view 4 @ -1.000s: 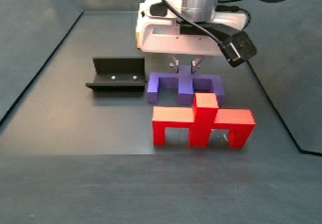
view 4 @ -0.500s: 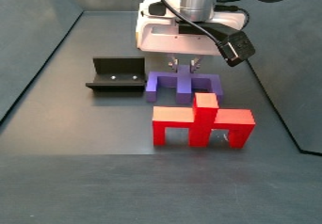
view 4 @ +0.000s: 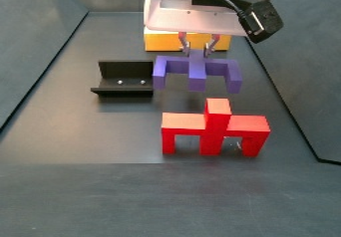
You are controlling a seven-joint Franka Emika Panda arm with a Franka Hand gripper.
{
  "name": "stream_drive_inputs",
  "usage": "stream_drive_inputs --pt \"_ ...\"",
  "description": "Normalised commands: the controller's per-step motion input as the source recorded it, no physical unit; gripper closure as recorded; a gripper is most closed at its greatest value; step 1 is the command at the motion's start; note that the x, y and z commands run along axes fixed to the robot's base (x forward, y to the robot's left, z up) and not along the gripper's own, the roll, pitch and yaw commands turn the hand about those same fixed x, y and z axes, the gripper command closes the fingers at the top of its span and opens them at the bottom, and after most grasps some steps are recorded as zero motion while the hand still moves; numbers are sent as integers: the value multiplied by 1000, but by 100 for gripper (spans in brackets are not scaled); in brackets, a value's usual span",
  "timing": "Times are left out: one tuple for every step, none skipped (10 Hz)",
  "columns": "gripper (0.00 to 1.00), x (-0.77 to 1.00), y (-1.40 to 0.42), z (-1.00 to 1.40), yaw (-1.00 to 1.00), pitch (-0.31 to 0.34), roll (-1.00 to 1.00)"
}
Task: Pick up the purple object. Move up. Place the purple object on the fixture. Regrasp the purple object. Move to above the board. Insert the purple object.
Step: Place the purple object on the fixture.
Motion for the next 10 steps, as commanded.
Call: stream_drive_inputs --pt "100 757 0 220 -220 0 -574" --pt "100 920 0 386 -180 94 -691" --pt "100 906 0 466 -103 246 -706" --pt "100 843 0 406 -20 311 -723" --pt "100 840 0 320 0 331 -740" --pt "100 843 0 254 -11 406 -657" --pt "100 849 0 217 -14 437 -629" --pt "100 854 0 163 0 383 -666" --pt "100 914 0 31 0 180 -720" --pt "100 897 0 0 0 0 -729"
